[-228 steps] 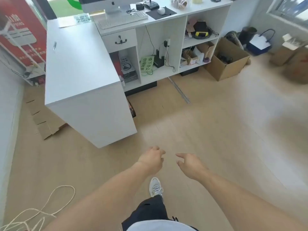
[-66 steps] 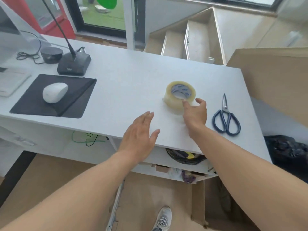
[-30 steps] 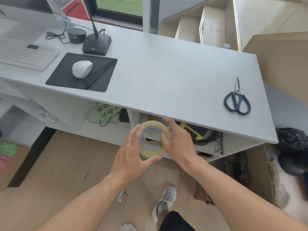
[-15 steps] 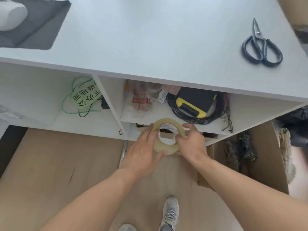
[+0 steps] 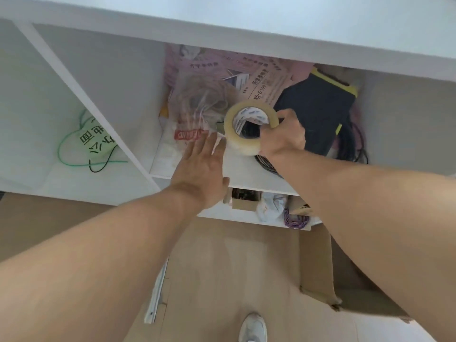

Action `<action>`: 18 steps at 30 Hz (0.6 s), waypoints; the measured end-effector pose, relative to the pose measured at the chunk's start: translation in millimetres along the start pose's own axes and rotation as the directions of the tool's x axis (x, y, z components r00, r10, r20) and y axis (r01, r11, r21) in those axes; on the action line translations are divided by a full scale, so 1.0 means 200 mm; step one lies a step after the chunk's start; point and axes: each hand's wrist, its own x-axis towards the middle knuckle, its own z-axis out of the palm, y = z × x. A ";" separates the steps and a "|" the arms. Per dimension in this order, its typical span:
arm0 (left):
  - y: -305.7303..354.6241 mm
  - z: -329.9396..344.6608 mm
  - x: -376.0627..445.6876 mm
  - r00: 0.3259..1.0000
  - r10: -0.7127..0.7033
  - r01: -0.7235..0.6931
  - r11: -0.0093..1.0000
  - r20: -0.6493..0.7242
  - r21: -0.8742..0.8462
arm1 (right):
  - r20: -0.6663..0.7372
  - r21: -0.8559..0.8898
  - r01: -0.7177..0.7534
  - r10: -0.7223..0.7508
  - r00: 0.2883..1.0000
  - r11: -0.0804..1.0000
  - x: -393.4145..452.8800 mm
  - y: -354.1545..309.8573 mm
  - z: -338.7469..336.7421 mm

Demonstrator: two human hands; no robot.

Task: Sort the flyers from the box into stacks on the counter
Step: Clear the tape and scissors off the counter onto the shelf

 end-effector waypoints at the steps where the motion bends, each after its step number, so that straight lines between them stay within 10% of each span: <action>1: -0.01 0.01 0.00 1.000 -0.002 0.002 1.000 0.008 0.016 | -0.006 0.000 -0.006 0.006 1.000 1.000 0.03 -0.03 0.01; 18: -0.04 -0.08 -0.04 0.999 0.015 -0.016 0.999 0.050 0.029 | 0.257 -0.112 0.299 -0.263 0.930 0.948 0.07 -0.10 0.08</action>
